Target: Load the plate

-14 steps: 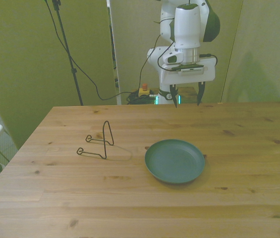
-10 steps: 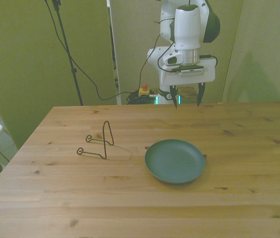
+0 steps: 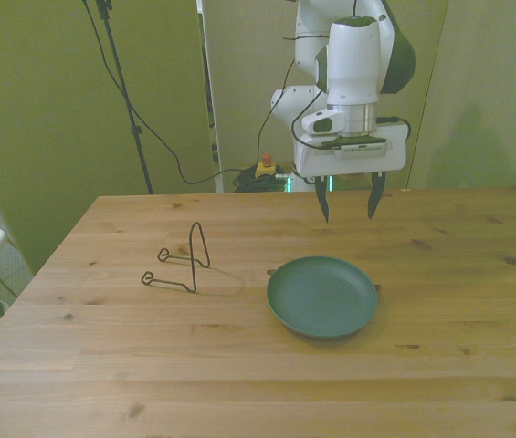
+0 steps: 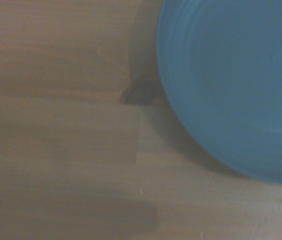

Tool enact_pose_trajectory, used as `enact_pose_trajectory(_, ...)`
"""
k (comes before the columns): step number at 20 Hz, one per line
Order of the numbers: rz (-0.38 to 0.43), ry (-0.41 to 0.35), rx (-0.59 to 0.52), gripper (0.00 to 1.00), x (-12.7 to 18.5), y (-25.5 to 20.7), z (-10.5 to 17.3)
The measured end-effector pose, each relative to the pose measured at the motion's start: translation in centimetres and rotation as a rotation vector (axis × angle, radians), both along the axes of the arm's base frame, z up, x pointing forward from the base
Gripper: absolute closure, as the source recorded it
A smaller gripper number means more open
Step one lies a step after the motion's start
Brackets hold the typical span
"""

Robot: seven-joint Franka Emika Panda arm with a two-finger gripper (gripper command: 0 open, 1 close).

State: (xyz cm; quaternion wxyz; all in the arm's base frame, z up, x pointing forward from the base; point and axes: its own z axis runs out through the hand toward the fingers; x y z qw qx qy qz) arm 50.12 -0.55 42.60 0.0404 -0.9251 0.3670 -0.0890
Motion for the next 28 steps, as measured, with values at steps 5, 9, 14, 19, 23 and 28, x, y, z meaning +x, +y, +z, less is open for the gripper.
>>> enact_pose_trajectory(5, 0.006, -0.012, -0.013, 0.00, 5.5, -1.0, -0.4)
enact_pose_trajectory(9, 0.010, -0.012, -0.014, 0.00, 7.9, -1.0, -1.2)
enact_pose_trajectory(14, 0.025, -0.013, -0.026, 0.00, 9.4, -0.4, -2.1)
enact_pose_trajectory(19, 0.033, -0.004, -0.061, 0.00, 10.1, 0.0, -2.7)
enact_pose_trajectory(23, 0.076, 0.010, -0.161, 0.00, 10.7, 1.4, -3.4)
enact_pose_trajectory(28, 0.134, -0.002, -0.243, 0.00, 11.8, 4.6, -4.3)
